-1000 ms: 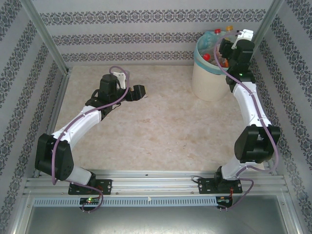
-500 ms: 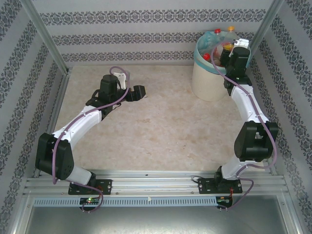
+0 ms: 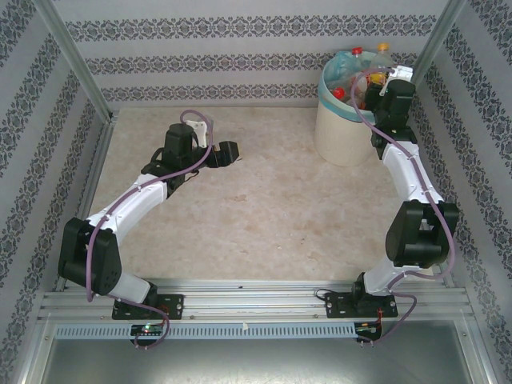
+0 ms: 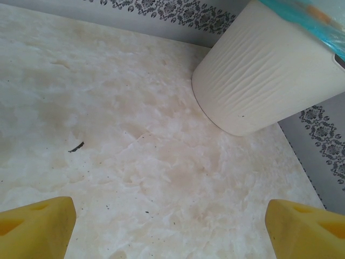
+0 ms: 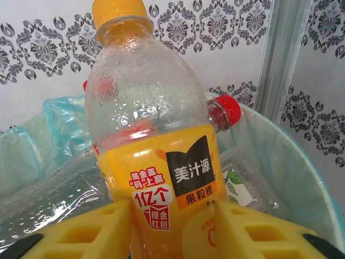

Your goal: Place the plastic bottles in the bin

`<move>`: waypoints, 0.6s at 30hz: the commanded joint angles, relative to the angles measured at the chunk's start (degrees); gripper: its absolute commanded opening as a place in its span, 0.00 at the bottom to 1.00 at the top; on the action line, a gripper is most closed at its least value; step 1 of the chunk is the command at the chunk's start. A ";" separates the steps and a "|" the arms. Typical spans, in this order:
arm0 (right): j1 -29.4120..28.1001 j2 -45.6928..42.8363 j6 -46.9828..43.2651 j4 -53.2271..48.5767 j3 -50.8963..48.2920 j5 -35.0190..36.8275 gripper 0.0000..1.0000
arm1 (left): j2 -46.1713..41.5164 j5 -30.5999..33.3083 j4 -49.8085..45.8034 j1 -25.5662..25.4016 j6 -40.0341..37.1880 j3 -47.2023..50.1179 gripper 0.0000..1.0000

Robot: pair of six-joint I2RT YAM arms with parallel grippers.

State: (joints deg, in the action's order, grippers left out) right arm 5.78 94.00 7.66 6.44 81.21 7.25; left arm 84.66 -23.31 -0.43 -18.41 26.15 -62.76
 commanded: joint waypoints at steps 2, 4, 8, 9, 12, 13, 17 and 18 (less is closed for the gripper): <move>0.81 1.51 1.02 -9.51 -0.74 -1.96 0.53 | -0.10 0.54 2.17 -0.40 1.07 0.68 0.91; 0.81 1.21 0.37 -9.51 0.34 -1.68 0.56 | -0.17 0.68 2.12 -0.47 1.02 0.61 0.91; 0.81 3.53 -1.73 -10.70 5.28 -1.32 0.63 | -0.04 0.69 2.18 -0.42 1.18 0.41 0.91; 0.81 4.54 -2.22 -11.51 6.95 -1.52 0.64 | 0.08 0.67 2.33 -0.42 1.33 0.41 0.91; 0.81 7.47 -2.94 -13.27 11.18 -2.19 0.62 | 0.28 0.59 2.20 -0.43 1.63 0.25 0.91; 0.81 8.40 -3.10 -13.98 12.64 -2.08 0.62 | 0.26 0.64 2.02 -0.47 1.62 0.18 0.91; 0.81 10.00 -3.46 -15.18 15.77 -2.41 0.52 | 0.36 0.94 1.21 -0.42 1.19 -0.41 0.91; 0.82 9.77 -3.48 -15.03 15.78 -2.59 0.49 | 0.38 0.99 0.90 -0.41 1.01 -0.64 0.91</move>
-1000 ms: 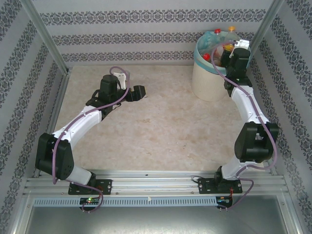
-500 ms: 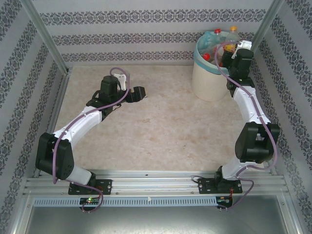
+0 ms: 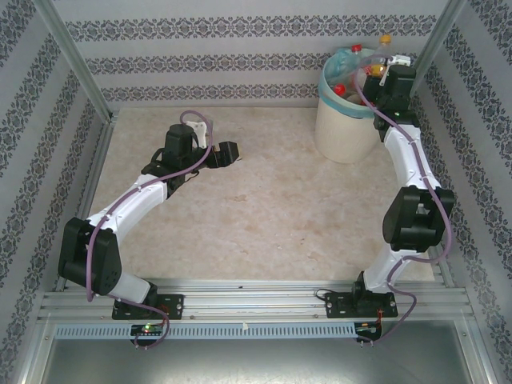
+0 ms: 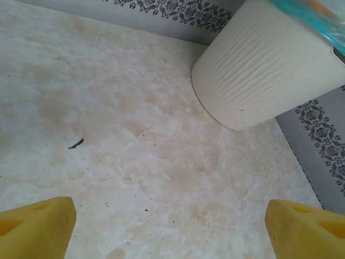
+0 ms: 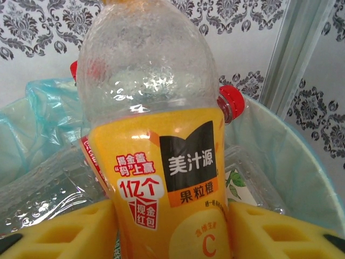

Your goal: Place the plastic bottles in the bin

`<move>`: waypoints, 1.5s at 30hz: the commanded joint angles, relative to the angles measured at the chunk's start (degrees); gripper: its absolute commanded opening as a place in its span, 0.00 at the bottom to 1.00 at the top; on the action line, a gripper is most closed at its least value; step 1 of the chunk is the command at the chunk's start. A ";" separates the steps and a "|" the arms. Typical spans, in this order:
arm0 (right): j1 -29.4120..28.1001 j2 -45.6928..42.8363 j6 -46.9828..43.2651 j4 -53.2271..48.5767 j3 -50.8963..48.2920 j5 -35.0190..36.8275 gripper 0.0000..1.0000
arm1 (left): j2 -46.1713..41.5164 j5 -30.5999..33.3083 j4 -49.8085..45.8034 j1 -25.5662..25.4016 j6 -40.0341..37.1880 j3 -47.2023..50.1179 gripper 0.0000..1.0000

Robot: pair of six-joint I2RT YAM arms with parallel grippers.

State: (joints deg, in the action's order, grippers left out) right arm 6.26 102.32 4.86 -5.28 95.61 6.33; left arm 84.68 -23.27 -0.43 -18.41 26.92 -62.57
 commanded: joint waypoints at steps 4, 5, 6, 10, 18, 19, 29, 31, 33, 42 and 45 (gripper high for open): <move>-0.36 -1.15 -2.29 -1.66 0.35 -1.66 0.46 | 0.68 0.94 0.52 -0.47 -0.10 -1.51 0.91; -0.59 -1.59 -3.32 -1.46 0.36 -2.14 0.46 | 0.81 0.89 0.68 -0.42 -0.09 -1.59 0.91; -0.65 -1.69 -4.10 -1.81 0.63 -2.56 0.46 | 1.13 0.69 0.75 -0.46 -0.02 -1.68 0.91; -0.64 -1.63 -4.93 -5.18 0.39 -3.92 0.47 | 2.18 0.02 1.78 -0.41 0.81 -1.60 0.91; -0.71 -2.77 -3.98 -6.20 -4.21 -4.19 0.56 | 2.37 0.16 1.23 -0.43 0.22 -2.08 0.91; -0.81 -3.27 -3.77 -6.26 -3.80 -3.98 0.64 | 2.24 0.26 1.05 -0.40 0.06 -2.03 0.91; -4.36 -13.45 -2.51 -4.50 1.49 1.90 0.87 | -1.30 9.31 1.58 -0.21 -3.26 -0.91 0.94; -5.08 -16.61 -1.80 -3.48 0.31 2.13 0.89 | -2.81 13.06 2.59 0.09 -4.01 0.55 0.94; -5.96 -20.57 -0.76 -2.35 -2.54 1.83 0.89 | -5.18 18.60 4.76 0.80 -5.16 3.36 0.95; -9.24 -38.30 7.97 6.15 -31.29 -17.33 0.79 | -18.53 46.87 20.53 5.99 -14.91 24.13 0.99; -12.59 -40.02 3.68 8.59 -41.06 -14.83 0.82 | -20.68 53.42 26.67 6.97 -21.44 30.30 0.98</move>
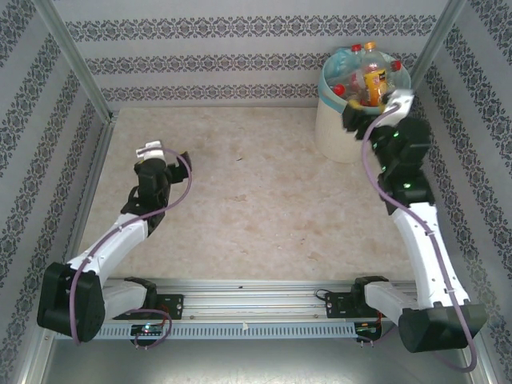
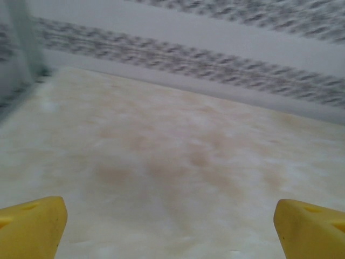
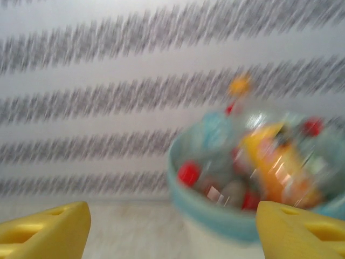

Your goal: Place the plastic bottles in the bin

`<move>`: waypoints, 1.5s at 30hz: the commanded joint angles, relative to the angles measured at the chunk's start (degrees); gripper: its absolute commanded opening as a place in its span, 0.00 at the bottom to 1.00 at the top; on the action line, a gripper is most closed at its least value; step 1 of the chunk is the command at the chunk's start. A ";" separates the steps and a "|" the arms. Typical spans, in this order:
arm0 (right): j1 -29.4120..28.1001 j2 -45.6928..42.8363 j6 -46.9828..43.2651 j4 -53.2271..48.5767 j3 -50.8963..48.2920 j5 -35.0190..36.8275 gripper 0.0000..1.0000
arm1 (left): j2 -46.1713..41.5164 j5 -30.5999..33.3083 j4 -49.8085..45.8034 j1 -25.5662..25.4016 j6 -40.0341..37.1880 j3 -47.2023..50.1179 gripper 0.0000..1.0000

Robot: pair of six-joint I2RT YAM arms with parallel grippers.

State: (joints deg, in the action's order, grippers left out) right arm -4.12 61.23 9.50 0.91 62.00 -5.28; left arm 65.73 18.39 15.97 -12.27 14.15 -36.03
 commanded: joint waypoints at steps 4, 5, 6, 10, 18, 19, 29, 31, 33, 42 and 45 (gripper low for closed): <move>-3.47 1.15 -7.94 16.05 -22.27 2.33 0.84 | 0.85 16.01 20.17 1.91 -15.52 9.91 0.98; -3.50 2.25 -10.72 20.42 -25.55 3.73 0.84 | 2.60 16.08 23.21 2.35 -16.55 11.45 0.98; -3.39 3.73 -12.40 23.67 -28.00 5.23 0.85 | 4.63 16.34 26.26 2.65 -17.26 12.76 0.98; -1.50 11.96 -14.06 32.60 -32.70 4.22 0.86 | 10.05 14.76 31.08 3.71 -20.71 14.85 1.00; 1.10 16.43 -11.67 31.64 -29.46 9.29 0.85 | 16.36 3.05 29.39 7.52 -20.36 13.52 1.00; 1.22 15.67 -11.11 27.60 -28.66 9.94 0.85 | 15.99 1.63 26.84 7.53 -20.39 12.94 1.00; 2.98 19.77 -11.93 50.74 -43.14 -3.52 0.89 | 13.78 -7.94 27.52 8.29 -22.49 15.22 1.00; 3.81 22.08 -10.00 54.34 -44.52 -0.23 0.90 | 11.66 -8.39 31.57 8.35 -22.25 18.41 1.00; 4.11 27.42 -8.03 61.41 -44.68 1.99 0.90 | 10.51 -8.51 33.19 8.24 -21.06 19.82 1.00; 4.67 25.64 -5.89 53.13 -42.66 6.90 0.98 | 27.23 -11.86 54.43 7.82 -17.95 20.99 1.00; 4.55 25.97 -5.89 53.99 -42.66 7.20 0.98 | 25.46 -8.12 44.16 7.94 -16.18 16.60 1.00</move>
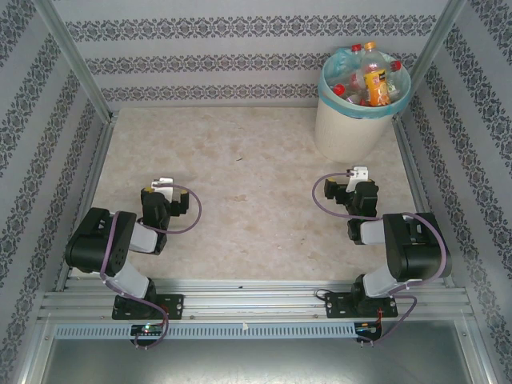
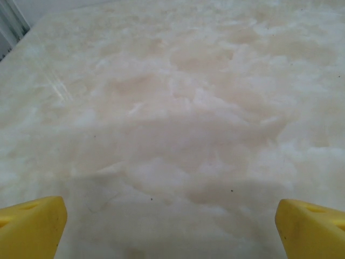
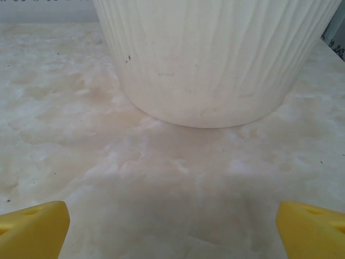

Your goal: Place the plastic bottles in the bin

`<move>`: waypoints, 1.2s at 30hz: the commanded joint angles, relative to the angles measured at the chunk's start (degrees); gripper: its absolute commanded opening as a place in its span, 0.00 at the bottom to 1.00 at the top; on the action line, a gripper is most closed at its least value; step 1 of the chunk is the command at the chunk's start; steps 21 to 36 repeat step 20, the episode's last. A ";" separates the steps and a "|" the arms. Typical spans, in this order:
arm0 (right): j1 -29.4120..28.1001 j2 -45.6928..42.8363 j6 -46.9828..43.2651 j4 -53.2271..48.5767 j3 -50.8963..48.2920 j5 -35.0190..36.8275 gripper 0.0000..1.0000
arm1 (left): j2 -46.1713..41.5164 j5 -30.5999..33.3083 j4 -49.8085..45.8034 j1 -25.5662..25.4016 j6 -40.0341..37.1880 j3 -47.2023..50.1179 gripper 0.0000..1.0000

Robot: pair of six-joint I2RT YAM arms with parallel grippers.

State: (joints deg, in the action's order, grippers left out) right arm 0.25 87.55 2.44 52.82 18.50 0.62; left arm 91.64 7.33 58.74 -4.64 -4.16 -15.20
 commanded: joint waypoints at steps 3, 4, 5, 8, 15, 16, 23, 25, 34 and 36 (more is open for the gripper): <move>0.18 -0.38 1.21 2.09 0.83 1.29 0.98 | -1.06 4.74 -0.83 0.43 3.44 -4.66 1.00; 0.15 -0.39 1.11 2.03 0.83 1.30 0.98 | -0.16 4.66 1.38 0.43 2.87 -4.28 1.00; 0.10 -0.42 1.15 2.06 0.83 1.39 0.98 | 0.20 5.22 2.60 0.35 2.83 -3.91 1.00; 0.01 -0.42 0.97 1.84 0.83 1.44 0.98 | 0.08 4.58 1.82 0.34 2.86 -4.29 1.00; -0.11 -0.37 0.79 1.76 0.83 1.60 0.98 | -0.35 3.01 -1.94 1.63 4.22 -5.76 1.00; -0.14 -0.42 0.81 1.76 0.83 1.66 0.98 | -0.43 2.95 -2.10 1.66 4.21 -5.76 1.00; -0.12 -0.39 0.77 1.76 0.83 1.75 0.98 | -0.40 3.79 -0.85 1.58 4.16 -5.15 1.00; -0.12 -0.39 0.77 1.76 0.83 1.75 0.98 | -0.40 3.79 -0.85 1.58 4.16 -5.15 1.00; -0.12 -0.39 0.77 1.76 0.83 1.75 0.98 | -0.40 3.79 -0.85 1.58 4.16 -5.15 1.00; -0.12 -0.39 0.77 1.76 0.83 1.75 0.98 | -0.40 3.79 -0.85 1.58 4.16 -5.15 1.00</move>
